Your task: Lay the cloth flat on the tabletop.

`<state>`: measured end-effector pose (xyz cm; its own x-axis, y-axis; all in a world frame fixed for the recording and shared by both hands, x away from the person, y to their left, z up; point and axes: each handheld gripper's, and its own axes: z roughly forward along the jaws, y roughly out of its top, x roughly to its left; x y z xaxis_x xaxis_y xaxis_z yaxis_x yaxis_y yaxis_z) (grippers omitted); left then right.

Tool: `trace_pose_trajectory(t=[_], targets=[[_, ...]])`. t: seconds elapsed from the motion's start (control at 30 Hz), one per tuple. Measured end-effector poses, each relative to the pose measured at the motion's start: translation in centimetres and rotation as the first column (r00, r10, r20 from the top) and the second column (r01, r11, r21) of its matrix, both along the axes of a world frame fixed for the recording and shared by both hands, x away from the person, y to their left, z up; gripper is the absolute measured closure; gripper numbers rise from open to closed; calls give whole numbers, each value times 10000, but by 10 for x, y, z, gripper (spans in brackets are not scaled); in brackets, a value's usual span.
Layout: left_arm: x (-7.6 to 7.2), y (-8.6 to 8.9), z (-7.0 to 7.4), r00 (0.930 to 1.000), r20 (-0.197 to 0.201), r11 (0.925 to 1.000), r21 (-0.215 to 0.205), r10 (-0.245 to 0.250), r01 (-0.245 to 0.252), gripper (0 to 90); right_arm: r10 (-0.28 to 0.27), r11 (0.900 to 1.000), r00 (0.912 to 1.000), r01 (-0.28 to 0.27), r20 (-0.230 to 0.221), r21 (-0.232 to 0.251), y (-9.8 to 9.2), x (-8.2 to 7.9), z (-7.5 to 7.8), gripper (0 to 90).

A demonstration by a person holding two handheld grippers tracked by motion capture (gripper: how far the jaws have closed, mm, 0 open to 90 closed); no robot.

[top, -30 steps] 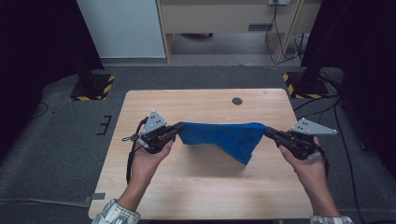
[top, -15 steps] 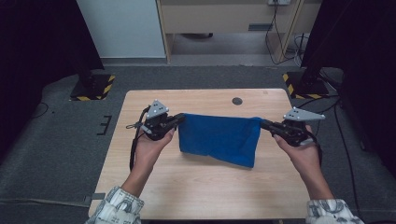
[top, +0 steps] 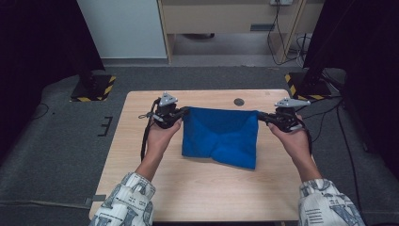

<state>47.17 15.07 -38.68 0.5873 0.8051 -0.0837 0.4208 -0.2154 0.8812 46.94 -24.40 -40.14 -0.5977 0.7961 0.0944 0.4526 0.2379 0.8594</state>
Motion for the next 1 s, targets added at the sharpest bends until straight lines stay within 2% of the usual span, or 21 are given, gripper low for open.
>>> trace_pose_trajectory(t=[0.1, 0.23, 0.4, 0.57, 1.0], targets=[[8, -1, -3, 9998, -122, 9999, 42, 151, -150, 876, -205, 9998, 9996, 205, -207, 21, 2, 13, -6, 869], [17, -2, -10, 9990, -257, 9992, 163, 365, -361, 877, -336, 9994, 9988, 338, -349, 45, 5, 21, -14, 868], [26, -2, -20, 9976, -373, 9976, 385, 586, -572, 877, -497, 9984, 9974, 481, -518, -307, 10, 31, -22, 866], [34, -2, -29, 9958, -581, 9966, 459, 705, -678, 876, -531, 9975, 9969, 503, -572, -490, 15, 36, -25, 863], [46, -1, -43, 9923, -743, 9926, 780, 988, -930, 876, -599, 9943, 9956, 532, -715, -927, 23, 50, -37, 858]])
